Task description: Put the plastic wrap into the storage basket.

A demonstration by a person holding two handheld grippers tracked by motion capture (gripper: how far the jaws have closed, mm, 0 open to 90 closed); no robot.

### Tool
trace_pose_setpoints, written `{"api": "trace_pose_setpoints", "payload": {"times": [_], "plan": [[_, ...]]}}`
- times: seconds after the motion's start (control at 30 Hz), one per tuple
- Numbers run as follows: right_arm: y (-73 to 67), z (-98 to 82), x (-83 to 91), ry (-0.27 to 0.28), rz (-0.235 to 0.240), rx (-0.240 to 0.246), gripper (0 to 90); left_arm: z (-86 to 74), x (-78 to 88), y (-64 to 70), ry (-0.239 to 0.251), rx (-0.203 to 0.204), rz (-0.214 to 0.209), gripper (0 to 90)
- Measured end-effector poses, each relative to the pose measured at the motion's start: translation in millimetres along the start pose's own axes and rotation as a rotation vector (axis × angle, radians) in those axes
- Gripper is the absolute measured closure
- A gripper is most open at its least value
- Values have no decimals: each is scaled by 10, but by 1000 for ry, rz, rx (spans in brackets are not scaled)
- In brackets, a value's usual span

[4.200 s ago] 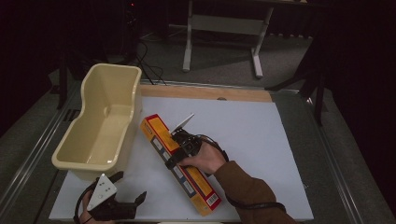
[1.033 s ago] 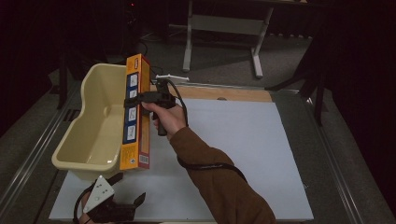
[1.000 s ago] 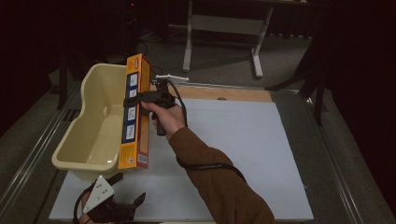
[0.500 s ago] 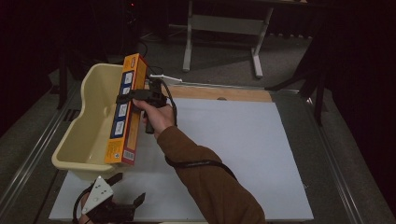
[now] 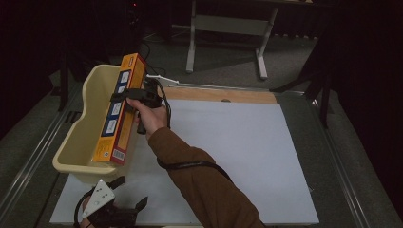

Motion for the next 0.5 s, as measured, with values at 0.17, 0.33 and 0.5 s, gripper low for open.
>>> {"api": "trace_pose_setpoints", "payload": {"times": [0.17,0.33,0.5], "plan": [[13,8,-89,-6,-30,-4,404,-1,7,-9,4,3,0,8],[44,7,-150,-14,-42,-24,398,-2,19,-8,7,5,1,8],[68,12,-164,-20,-63,-27,382,-3,24,-10,8,4,3,8]]}}
Point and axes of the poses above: each handheld gripper's, and its own axes: x roughly backward along the jaws, z roughly out of its top, y roughly to its right, the point moved 5 cm from there along -x, roughly forward along the jaws, and after that the axes turned 3 degrees about -z, right-handed, at the moved point
